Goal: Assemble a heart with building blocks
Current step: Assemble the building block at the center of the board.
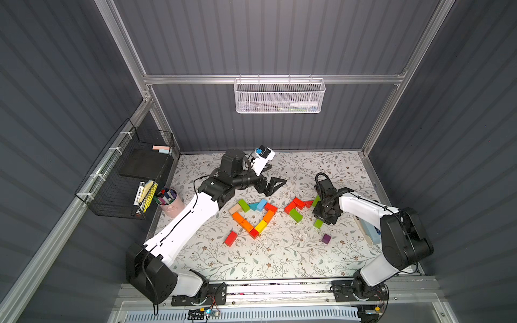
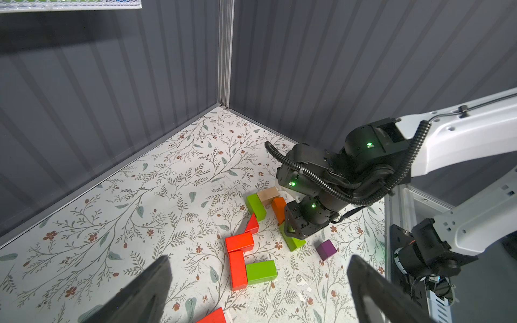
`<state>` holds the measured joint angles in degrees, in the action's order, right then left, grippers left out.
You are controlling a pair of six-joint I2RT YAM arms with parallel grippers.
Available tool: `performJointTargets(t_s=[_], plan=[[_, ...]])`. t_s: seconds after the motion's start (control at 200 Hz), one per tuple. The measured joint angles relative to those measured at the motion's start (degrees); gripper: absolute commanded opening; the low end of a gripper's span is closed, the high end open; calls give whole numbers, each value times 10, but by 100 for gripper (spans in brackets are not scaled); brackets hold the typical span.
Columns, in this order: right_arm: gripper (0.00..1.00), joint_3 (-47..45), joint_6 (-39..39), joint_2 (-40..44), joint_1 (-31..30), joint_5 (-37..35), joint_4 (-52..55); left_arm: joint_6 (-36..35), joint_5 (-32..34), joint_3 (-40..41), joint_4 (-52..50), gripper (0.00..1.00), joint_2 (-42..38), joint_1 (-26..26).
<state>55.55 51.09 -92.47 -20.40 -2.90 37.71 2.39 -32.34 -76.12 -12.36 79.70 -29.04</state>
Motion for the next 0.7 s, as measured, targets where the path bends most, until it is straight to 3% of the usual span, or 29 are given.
performJointTargets(t_s=[0.7], plan=[[24,0,-12,0,18,5,5,0,0,0,0,99,0,2]])
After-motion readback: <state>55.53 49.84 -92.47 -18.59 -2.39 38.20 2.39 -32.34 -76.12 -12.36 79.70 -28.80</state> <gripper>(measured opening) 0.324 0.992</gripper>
